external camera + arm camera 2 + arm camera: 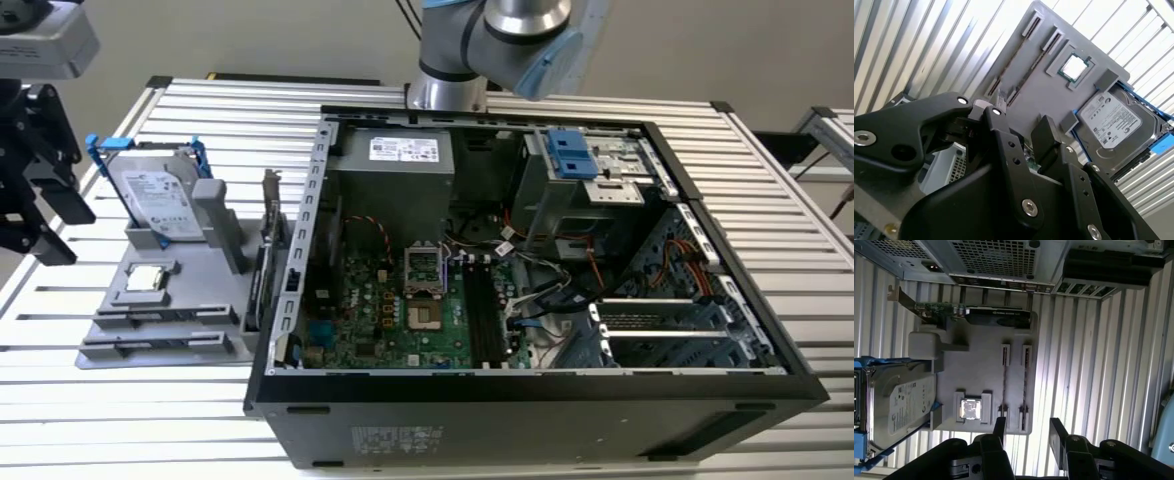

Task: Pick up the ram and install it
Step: 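Pick up the ram and move it above insertion slot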

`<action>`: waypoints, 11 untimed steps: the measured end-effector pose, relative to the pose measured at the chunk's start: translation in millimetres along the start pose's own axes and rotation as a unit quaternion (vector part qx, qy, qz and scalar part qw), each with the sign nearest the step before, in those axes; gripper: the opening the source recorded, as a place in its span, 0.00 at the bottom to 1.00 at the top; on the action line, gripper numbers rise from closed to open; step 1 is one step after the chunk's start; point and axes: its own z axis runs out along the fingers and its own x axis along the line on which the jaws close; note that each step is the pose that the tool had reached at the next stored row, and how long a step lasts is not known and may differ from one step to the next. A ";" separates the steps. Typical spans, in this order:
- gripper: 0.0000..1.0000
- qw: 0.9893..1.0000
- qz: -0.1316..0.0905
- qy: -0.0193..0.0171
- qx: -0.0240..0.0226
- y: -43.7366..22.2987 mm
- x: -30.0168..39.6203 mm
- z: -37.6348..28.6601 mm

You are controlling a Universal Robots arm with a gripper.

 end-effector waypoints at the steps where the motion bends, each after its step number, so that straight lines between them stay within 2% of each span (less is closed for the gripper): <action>1: 1.00 1.000 0.000 0.000 0.000 0.0 0.0 1.1; 11: 1.00 1.000 0.000 0.000 0.000 -0.2 -0.2 11.3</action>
